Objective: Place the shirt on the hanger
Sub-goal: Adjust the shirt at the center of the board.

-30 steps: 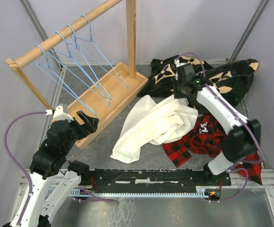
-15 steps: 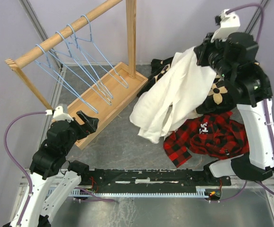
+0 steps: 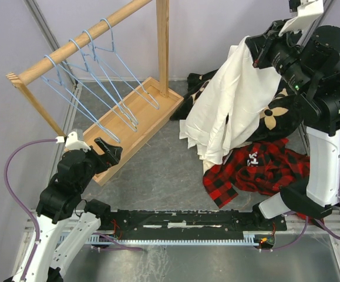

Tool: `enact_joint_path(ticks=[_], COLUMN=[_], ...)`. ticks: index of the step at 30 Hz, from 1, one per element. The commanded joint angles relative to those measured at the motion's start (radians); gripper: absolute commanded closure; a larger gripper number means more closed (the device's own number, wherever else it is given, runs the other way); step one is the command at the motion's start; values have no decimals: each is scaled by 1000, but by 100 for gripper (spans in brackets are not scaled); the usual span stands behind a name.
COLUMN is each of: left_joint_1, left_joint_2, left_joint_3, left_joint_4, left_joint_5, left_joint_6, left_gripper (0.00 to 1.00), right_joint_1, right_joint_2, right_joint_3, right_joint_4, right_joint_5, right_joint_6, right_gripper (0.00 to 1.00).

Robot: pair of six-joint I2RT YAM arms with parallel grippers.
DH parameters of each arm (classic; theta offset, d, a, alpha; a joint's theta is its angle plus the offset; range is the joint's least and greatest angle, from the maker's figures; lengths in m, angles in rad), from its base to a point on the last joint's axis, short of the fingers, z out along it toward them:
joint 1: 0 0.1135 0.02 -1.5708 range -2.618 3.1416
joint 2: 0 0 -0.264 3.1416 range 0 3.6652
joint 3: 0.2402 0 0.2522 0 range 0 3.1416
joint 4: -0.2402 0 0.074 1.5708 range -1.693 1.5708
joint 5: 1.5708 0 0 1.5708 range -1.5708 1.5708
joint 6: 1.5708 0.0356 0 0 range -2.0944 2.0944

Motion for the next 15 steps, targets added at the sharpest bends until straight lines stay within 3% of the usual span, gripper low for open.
enact_joint_path(ticks=[1,4,8,10,12,15], left_joint_1=[-4,-4,-4,-3,-3,-3], left_joint_2=[-5,-7,-12,-12,-14,-14], left_joint_3=[43,39,33,35,39,43], left_joint_4=[13,12,10,7,0,-8], left_joint_5=[5,7,5,0,-9,-25], left_joint_6=[38,35,30,26,26,26], left_gripper=[5,5,5,5,5,5], right_joint_1=[89,299,512,636,721,772], right_joint_2=[-35,-95,-140,-119,-87,-98], right_joint_3=[-137,-366,-671,-764,-813,-885], right_joint_4=[30,65,204,254,287,313], right_joint_5=[-91,44,89,84,39,38], right_joint_6=[-17,-49,57,88,89,87], right_gripper=[100,100,96,80,50,29])
